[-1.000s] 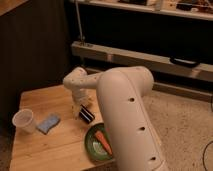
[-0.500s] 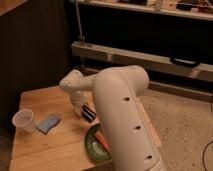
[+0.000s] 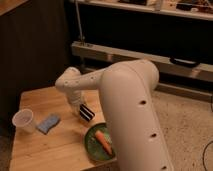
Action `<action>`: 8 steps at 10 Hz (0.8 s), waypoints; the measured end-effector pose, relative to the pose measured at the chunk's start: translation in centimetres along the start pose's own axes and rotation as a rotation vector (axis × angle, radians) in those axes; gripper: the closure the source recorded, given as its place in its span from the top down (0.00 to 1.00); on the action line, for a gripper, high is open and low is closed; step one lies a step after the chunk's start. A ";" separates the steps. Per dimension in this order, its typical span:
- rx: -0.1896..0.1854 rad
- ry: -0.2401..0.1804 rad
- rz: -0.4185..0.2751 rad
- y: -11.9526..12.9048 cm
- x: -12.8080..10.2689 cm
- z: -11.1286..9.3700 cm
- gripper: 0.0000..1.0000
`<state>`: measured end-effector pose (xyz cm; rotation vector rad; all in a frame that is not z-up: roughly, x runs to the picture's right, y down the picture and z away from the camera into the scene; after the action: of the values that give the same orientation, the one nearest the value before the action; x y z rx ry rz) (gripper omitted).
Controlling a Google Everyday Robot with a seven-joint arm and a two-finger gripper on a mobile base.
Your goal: Place the eraser on the white sponge
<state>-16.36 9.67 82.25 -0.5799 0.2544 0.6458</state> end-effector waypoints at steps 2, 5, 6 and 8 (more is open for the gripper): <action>0.008 -0.023 -0.041 2.8 -1.3 -5.0 0.00; 0.008 -0.023 -0.079 5.2 -2.8 -8.6 0.00; 0.005 -0.021 -0.098 6.4 -3.6 -9.1 0.00; 0.003 -0.012 -0.128 8.6 -5.1 -8.6 0.00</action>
<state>-26.12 7.67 73.59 -0.5847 0.2050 0.5248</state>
